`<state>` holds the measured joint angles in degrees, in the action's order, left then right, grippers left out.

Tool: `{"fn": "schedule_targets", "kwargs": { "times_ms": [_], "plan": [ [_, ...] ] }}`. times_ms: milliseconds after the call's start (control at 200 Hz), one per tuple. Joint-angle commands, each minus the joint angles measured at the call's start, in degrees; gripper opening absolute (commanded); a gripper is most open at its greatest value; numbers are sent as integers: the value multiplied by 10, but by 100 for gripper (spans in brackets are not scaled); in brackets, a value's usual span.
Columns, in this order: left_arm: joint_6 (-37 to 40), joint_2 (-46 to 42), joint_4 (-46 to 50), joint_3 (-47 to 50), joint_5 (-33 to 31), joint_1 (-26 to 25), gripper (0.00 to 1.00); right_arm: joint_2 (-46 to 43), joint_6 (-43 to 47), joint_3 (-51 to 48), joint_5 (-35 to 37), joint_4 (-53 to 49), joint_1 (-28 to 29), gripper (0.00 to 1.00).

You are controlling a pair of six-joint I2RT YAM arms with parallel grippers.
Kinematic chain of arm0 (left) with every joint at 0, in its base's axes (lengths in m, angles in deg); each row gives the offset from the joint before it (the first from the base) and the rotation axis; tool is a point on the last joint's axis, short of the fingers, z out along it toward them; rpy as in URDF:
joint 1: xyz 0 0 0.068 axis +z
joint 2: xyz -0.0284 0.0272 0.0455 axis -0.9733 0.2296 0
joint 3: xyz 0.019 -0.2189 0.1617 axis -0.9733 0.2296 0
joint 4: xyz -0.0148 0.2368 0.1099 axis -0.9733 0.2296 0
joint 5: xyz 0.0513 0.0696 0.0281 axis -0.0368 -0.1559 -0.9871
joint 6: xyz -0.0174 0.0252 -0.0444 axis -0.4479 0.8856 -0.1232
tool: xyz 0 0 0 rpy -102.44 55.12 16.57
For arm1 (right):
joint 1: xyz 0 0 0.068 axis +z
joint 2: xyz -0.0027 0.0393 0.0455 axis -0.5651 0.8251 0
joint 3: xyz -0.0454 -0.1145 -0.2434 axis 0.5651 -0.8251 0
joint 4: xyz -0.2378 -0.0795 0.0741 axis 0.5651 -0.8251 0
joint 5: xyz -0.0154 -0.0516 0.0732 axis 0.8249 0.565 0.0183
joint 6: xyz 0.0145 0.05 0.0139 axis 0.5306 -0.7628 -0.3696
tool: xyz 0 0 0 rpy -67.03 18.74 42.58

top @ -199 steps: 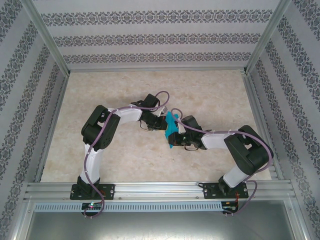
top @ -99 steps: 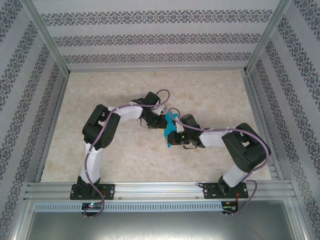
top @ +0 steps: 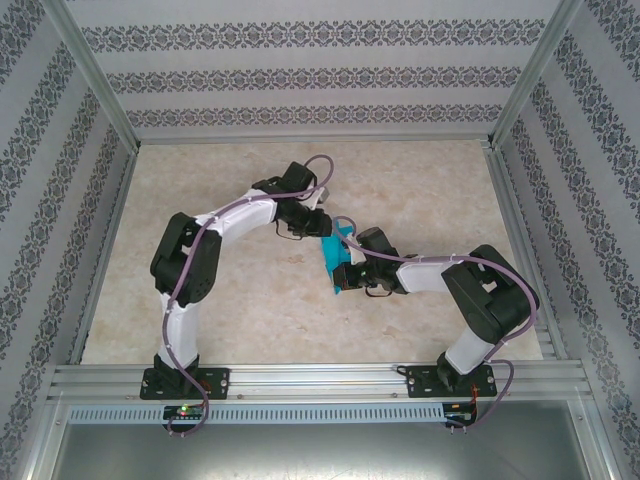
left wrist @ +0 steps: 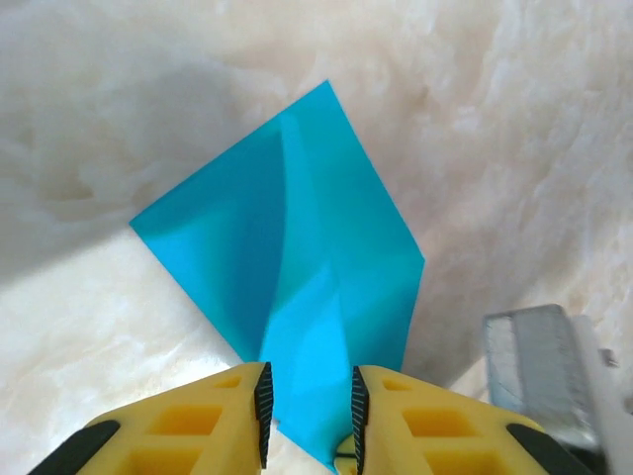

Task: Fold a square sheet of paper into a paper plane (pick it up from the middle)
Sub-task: Fourth fold the wing at the center of the table.

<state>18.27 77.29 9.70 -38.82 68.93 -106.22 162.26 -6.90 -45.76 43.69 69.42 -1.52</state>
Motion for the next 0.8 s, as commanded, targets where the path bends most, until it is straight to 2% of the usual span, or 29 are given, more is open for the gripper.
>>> {"fn": "schedule_targets", "kwargs": {
  "times_ms": [0, 125, 285, 500, 799],
  "plan": [
    [-6, -44, 23, 1, -14, 6, 31, 24, 17, -10, 42, -73, 8, 3],
    [-22, -46, 1, 21, 34, 2, 28, 22, 18, -8, 42, -72, 9, 3],
    [-47, -17, -49, 52, 76, -2, 18, 14, 19, -8, 42, -71, 13, 3],
    [-85, 23, -120, 64, 129, -13, 17, -3, 21, -9, 45, -76, 15, 2],
    [-106, 71, -155, 69, 136, -25, 16, -6, 19, -7, 49, -75, 17, 2]
  ]
}}
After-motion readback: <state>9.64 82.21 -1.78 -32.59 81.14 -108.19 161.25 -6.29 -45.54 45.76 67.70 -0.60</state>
